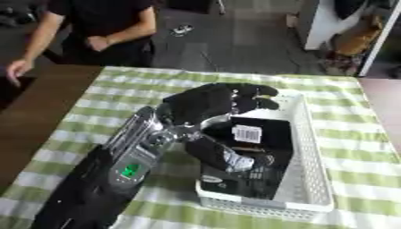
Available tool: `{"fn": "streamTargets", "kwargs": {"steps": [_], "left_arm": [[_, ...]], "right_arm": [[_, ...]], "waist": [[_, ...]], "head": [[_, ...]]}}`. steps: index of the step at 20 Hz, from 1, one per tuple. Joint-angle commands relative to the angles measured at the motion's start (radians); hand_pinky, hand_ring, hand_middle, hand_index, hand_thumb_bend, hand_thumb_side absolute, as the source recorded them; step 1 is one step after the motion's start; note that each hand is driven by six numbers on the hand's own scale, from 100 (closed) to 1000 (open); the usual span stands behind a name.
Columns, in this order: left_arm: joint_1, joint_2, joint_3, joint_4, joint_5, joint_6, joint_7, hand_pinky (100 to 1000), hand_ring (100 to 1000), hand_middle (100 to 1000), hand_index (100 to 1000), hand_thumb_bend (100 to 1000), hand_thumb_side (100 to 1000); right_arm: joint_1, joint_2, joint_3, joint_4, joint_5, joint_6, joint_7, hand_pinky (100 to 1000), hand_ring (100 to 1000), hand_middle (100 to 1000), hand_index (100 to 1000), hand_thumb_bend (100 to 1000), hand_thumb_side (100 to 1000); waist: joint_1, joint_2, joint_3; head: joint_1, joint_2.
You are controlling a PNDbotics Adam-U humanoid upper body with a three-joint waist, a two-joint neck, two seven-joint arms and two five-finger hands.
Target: Pick up objects on the table and place them in the box.
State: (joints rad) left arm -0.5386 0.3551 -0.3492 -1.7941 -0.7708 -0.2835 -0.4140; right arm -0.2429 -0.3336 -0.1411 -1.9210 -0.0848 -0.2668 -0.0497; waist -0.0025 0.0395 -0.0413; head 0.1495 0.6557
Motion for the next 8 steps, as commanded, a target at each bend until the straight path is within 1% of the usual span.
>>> {"fn": "streamTargets", "kwargs": {"steps": [1,5,8], "left_arm": [[-0.019,0.005,0.019,-0.026,0.005,0.003,0.015,834,937,976,955,907,800],[-0.019,0.008,0.029,-0.041,0.05,0.012,0.03,833,935,976,947,873,795],[-0.019,0.016,0.06,-0.073,0.101,0.034,0.058,833,934,972,940,876,767]], "right_arm": [[-0.005,-0.007,-0.004,-0.008,0.0,0.0,0.002,763,816,855,972,100,733],[-0.005,-0.007,-0.004,-0.007,0.0,0.001,0.003,764,816,855,972,100,733],[-0.004,-0.007,-0.004,-0.007,0.001,0.001,0.003,764,816,855,972,100,734]], "waist": [[-0.003,-0.012,0.002],[-0.002,-0.012,0.001],[-0.002,-0.013,0.003]], "head": [[0.006,0.004],[0.004,0.003],[0.002,0.004]]}}
